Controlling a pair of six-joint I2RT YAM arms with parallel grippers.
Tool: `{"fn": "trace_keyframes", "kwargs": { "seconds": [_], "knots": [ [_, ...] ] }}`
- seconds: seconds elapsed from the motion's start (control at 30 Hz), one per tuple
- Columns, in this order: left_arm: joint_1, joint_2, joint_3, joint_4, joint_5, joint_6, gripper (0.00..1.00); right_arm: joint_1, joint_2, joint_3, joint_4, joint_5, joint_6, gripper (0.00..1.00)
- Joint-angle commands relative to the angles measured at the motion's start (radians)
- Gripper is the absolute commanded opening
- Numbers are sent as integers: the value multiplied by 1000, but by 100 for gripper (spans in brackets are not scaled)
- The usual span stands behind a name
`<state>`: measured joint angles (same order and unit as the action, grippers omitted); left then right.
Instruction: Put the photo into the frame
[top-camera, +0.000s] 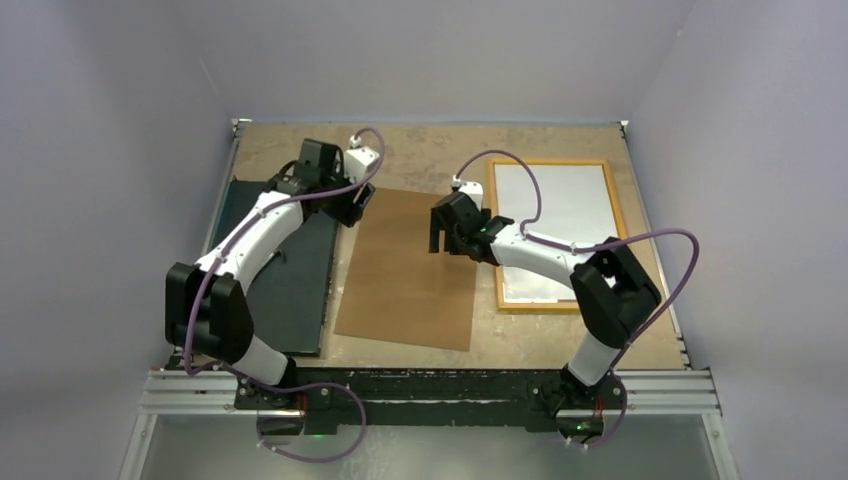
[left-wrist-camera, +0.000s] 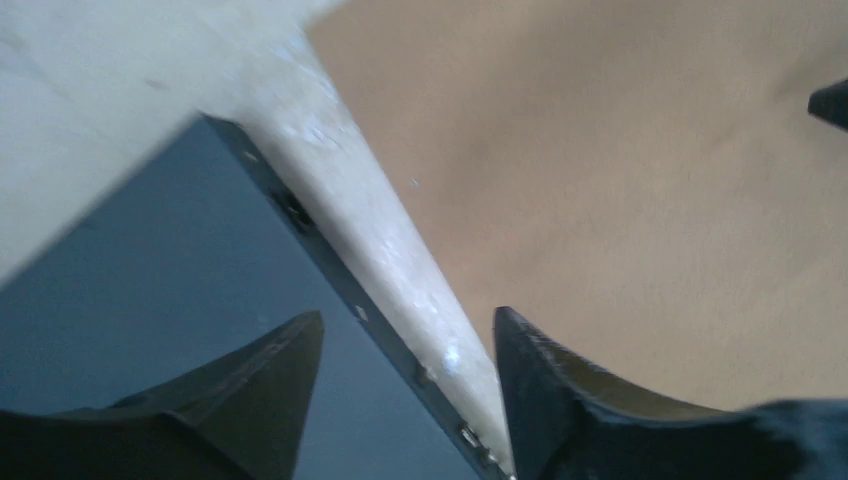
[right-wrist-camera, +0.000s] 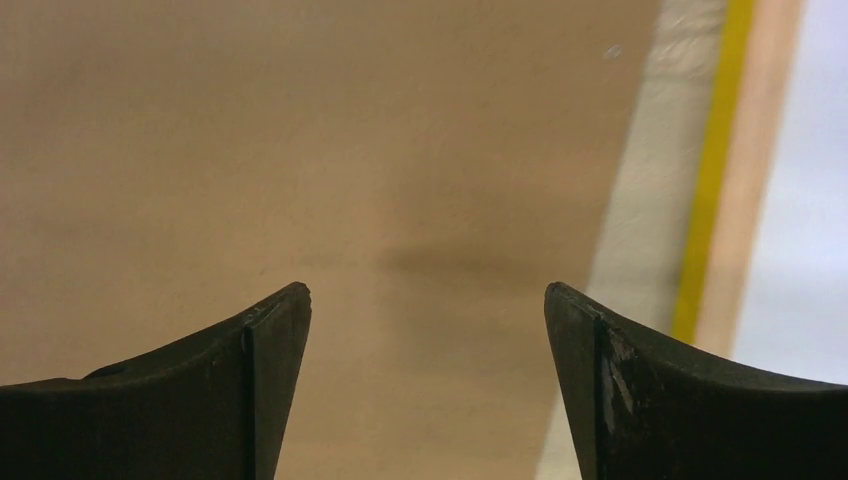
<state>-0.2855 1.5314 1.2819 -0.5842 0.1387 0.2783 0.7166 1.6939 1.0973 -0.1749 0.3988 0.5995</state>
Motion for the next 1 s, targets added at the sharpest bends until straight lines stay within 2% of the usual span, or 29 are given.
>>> {"fn": "trace_keyframes", "kwargs": {
  "seconds": [0.0, 0.07, 0.17, 0.43, 0.73, 0.97],
  "knots": [
    [0, 33, -131, 38, 17, 13, 55, 10, 8, -12, -30, -64, 193, 91],
    [2, 65, -169, 91, -78, 41, 48, 11, 1, -30, -32, -60, 224, 93],
    [2, 103, -216, 157, -167, 88, 47, 11, -3, -40, -43, -49, 249, 99],
    [0, 179, -275, 258, -200, 102, 45, 11, 48, -77, -53, -52, 294, 99],
    [-35, 215, -320, 354, -299, 141, 39, 6, 45, -121, -58, -22, 315, 99],
    [-58, 229, -330, 365, -319, 150, 36, -8, 18, -97, -91, -9, 299, 99]
  ]
}}
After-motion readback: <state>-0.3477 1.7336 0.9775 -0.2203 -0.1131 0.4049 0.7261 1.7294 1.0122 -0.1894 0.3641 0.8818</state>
